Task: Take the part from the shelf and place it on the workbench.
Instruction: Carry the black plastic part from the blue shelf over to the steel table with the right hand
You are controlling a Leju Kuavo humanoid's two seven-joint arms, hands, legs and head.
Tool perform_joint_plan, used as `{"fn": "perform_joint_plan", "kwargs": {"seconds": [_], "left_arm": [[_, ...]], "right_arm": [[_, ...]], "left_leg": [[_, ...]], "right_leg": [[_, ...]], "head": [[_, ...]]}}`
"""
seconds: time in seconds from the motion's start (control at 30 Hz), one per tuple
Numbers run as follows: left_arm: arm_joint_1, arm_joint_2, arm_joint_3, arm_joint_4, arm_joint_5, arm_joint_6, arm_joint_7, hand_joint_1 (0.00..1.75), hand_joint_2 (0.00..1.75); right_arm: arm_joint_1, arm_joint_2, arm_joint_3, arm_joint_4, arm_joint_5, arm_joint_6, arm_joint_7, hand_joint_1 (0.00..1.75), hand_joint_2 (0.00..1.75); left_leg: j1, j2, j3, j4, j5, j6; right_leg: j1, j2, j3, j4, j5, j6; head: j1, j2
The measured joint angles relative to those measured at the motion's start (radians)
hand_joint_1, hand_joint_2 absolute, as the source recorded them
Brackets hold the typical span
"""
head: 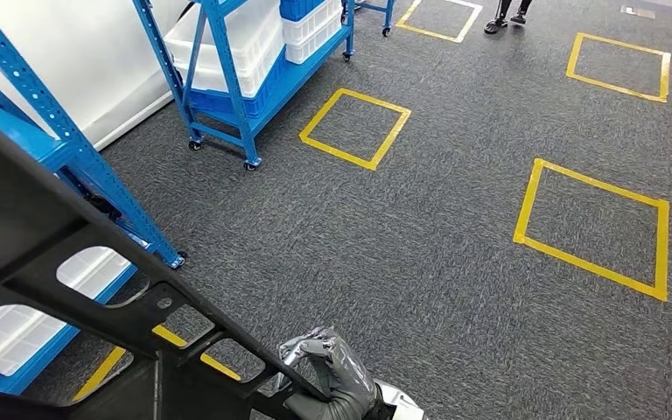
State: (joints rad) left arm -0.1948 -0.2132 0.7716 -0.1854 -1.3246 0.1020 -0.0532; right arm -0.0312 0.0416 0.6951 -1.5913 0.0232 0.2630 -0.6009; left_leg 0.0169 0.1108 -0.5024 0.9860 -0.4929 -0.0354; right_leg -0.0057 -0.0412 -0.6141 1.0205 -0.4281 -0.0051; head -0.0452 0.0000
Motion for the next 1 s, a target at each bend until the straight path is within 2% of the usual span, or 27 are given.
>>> {"fn": "perform_joint_plan", "kwargs": {"seconds": [0.07, 0.13, 0.17, 0.2, 0.23, 0.27, 0.3, 0.37, 0.4, 0.43, 0.5, 0.53, 0.57, 0.63, 0.67, 0.7, 0.73, 0.77, 0.8, 0.87, 0.9, 0.93, 1.0], "left_arm": [[-0.003, -0.001, -0.001, 0.0, 0.0, 0.0, 0.0, 0.0, 1.75], [-0.001, -0.001, -0.001, 0.0, 0.001, -0.001, 0.001, 0.0, 1.75], [0.002, -0.001, -0.001, 0.0, 0.002, -0.001, 0.001, 0.0, 1.75], [0.005, -0.001, -0.001, 0.0, 0.003, 0.0, 0.0, 0.0, 1.75], [0.007, -0.001, -0.001, 0.0, 0.004, 0.0, 0.0, 0.0, 1.75], [0.008, -0.001, -0.001, 0.0, 0.004, 0.001, 0.0, 0.0, 1.75], [0.007, 0.0, -0.001, 0.0, 0.004, 0.002, 0.0, 0.0, 1.75], [0.008, 0.001, -0.001, 0.0, 0.005, 0.004, 0.0, 0.0, 1.75], [0.008, 0.002, -0.001, 0.0, 0.005, 0.005, -0.001, 0.0, 1.75], [0.009, 0.002, -0.001, 0.0, 0.005, 0.005, -0.001, 0.0, 1.75], [0.01, 0.002, -0.001, 0.0, 0.006, 0.007, -0.001, 0.0, 1.75], [0.009, 0.002, -0.001, 0.0, 0.006, 0.007, -0.002, 0.0, 1.75], [0.009, 0.001, -0.001, 0.0, 0.006, 0.008, -0.003, 0.0, 1.75], [0.01, 0.001, 0.0, 0.0, 0.006, 0.008, -0.004, 0.0, 1.75], [0.012, 0.001, 0.0, 0.0, 0.006, 0.009, -0.005, 0.0, 1.75], [0.014, 0.002, 0.0, 0.0, 0.007, 0.009, -0.005, 0.0, 1.75], [0.015, 0.002, 0.0, 0.0, 0.007, 0.01, -0.005, 0.0, 1.75], [0.014, 0.002, 0.0, 0.0, 0.007, 0.01, -0.005, 0.0, 1.75], [0.014, 0.002, 0.0, 0.0, 0.007, 0.01, -0.005, 0.0, 1.75], [0.014, 0.002, 0.0, 0.0, 0.007, 0.011, -0.006, 0.0, 1.75], [0.014, 0.002, 0.0, 0.0, 0.007, 0.011, -0.006, 0.0, 1.75], [0.014, 0.002, 0.0, 0.0, 0.007, 0.011, -0.006, 0.0, 1.75], [0.012, 0.001, 0.0, 0.0, 0.007, 0.012, -0.006, 0.0, 1.75]], "right_arm": [[0.0, 0.003, -0.003, -0.001, 0.002, 0.006, 0.0, 1.69, 1.75], [-0.002, 0.007, -0.005, -0.002, 0.003, 0.014, 0.001, 1.69, 1.75], [-0.002, 0.008, -0.005, -0.001, 0.003, 0.017, 0.001, 1.69, 1.75], [-0.002, 0.008, -0.006, -0.001, 0.003, 0.021, 0.001, 1.69, 1.75], [-0.002, 0.008, -0.006, -0.001, 0.004, 0.023, 0.001, 1.69, 1.75], [-0.002, 0.008, -0.006, -0.001, 0.004, 0.026, 0.002, 1.69, 1.75], [-0.002, 0.009, -0.006, -0.001, 0.004, 0.028, 0.002, 1.69, 1.75], [-0.003, 0.009, -0.006, -0.001, 0.004, 0.032, 0.002, 1.69, 1.75], [-0.004, 0.01, -0.006, 0.0, 0.004, 0.032, 0.002, 1.69, 1.75], [-0.005, 0.01, -0.006, 0.0, 0.005, 0.033, 0.003, 1.69, 1.75], [-0.005, 0.01, -0.006, 0.0, 0.006, 0.033, 0.003, 1.69, 1.75], [-0.006, 0.01, -0.006, 0.0, 0.006, 0.033, 0.003, 1.69, 1.75], [-0.007, 0.01, -0.006, 0.0, 0.006, 0.033, 0.003, 1.69, 1.75], [-0.01, 0.01, -0.006, 0.0, 0.007, 0.034, 0.003, 1.69, 1.75], [-0.01, 0.01, -0.005, 0.0, 0.007, 0.034, 0.003, 1.69, 1.75], [-0.01, 0.01, -0.005, 0.001, 0.006, 0.035, 0.003, 1.69, 1.75], [-0.01, 0.01, -0.005, 0.002, 0.006, 0.035, 0.003, 1.69, 1.75], [-0.01, 0.01, -0.005, 0.003, 0.006, 0.035, 0.003, 1.69, 1.75], [-0.01, 0.01, -0.005, 0.004, 0.006, 0.035, 0.003, 1.69, 1.75], [-0.01, 0.01, -0.005, 0.004, 0.006, 0.035, 0.003, 1.69, 1.75], [-0.011, 0.01, -0.004, 0.004, 0.005, 0.035, 0.003, 1.69, 1.75], [-0.011, 0.01, -0.004, 0.004, 0.004, 0.035, 0.002, 1.69, 1.75], [-0.011, 0.01, -0.003, 0.004, 0.003, 0.035, 0.002, 1.69, 1.75]], "left_leg": [[0.005, -0.031, -0.011, 0.036, -0.031, -0.007], [0.005, -0.079, -0.064, 0.152, -0.094, -0.007], [0.005, -0.091, -0.099, 0.222, -0.122, -0.006], [0.004, -0.097, -0.128, 0.274, -0.134, -0.004], [0.004, -0.101, -0.143, 0.291, -0.126, -0.002], [0.004, -0.103, -0.139, 0.269, -0.098, 0.002], [0.003, -0.113, -0.118, 0.21, -0.056, 0.006], [0.004, -0.166, -0.069, 0.084, 0.004, 0.017], [0.004, -0.189, -0.055, 0.045, 0.016, 0.02], [0.002, -0.203, -0.05, 0.031, 0.016, 0.022], [0.001, -0.186, -0.046, 0.021, 0.021, 0.027], [0.002, -0.173, -0.043, 0.014, 0.024, 0.033], [0.004, -0.159, -0.039, 0.006, 0.028, 0.039], [0.002, -0.129, -0.034, -0.001, 0.031, 0.047], [0.0, -0.113, -0.034, -0.001, 0.03, 0.048], [-0.001, -0.098, -0.034, 0.0, 0.029, 0.049], [-0.002, -0.082, -0.034, 0.0, 0.028, 0.048], [-0.002, -0.069, -0.032, 0.001, 0.026, 0.047], [-0.002, -0.057, -0.03, 0.001, 0.023, 0.044], [-0.005, -0.037, -0.023, 0.003, 0.016, 0.035], [-0.008, -0.029, -0.019, 0.004, 0.012, 0.03], [-0.01, -0.021, -0.016, 0.005, 0.008, 0.024], [-0.009, -0.002, -0.009, 0.003, 0.002, 0.012]], "right_leg": [[-0.004, 0.021, 0.004, -0.008, 0.004, -0.014], [-0.003, 0.044, 0.006, -0.011, 0.006, -0.025], [0.0, 0.057, 0.006, -0.011, 0.006, -0.029], [0.004, 0.072, 0.006, -0.01, 0.005, -0.03], [0.007, 0.088, 0.006, -0.008, 0.005, -0.031], [0.01, 0.103, 0.007, -0.006, 0.004, -0.031], [0.011, 0.118, 0.007, -0.003, 0.004, -0.031], [0.011, 0.144, 0.003, 0.003, 0.003, -0.026], [0.009, 0.155, -0.001, 0.006, 0.004, -0.021], [0.006, 0.166, -0.007, 0.006, 0.006, -0.015], [0.001, 0.184, -0.013, 0.004, 0.011, -0.001], [0.002, 0.171, -0.016, 0.011, 0.006, 0.004], [0.004, 0.146, -0.027, 0.033, -0.008, 0.009], [0.005, 0.08, -0.078, 0.138, -0.065, 0.016], [0.001, 0.063, -0.112, 0.206, -0.094, 0.02], [-0.003, 0.055, -0.14, 0.261, -0.112, 0.024], [-0.007, 0.05, -0.152, 0.283, -0.111, 0.028], [-0.01, 0.045, -0.143, 0.266, -0.093, 0.031], [-0.013, 0.037, -0.113, 0.211, -0.062, 0.032], [-0.011, -0.01, -0.035, 0.071, -0.012, 0.027], [-0.007, -0.027, -0.01, 0.026, -0.003, 0.021], [-0.002, -0.038, 0.001, 0.005, -0.003, 0.014], [0.003, -0.017, 0.001, 0.001, -0.005, 0.001]], "head": [[0.0, 0.0], [0.0, 0.0], [0.0, 0.0], [0.0, 0.0], [0.0, 0.0], [0.0, 0.0], [0.0, 0.0], [0.0, 0.0], [0.0, 0.0], [0.0, 0.0], [0.0, 0.0], [0.0, 0.0], [0.0, 0.0], [0.0, 0.0], [0.0, 0.0], [0.0, 0.0], [0.0, 0.0], [0.0, 0.0], [0.0, 0.0], [0.0, 0.0], [0.0, 0.0], [0.0, 0.0], [0.0, 0.0]]}}
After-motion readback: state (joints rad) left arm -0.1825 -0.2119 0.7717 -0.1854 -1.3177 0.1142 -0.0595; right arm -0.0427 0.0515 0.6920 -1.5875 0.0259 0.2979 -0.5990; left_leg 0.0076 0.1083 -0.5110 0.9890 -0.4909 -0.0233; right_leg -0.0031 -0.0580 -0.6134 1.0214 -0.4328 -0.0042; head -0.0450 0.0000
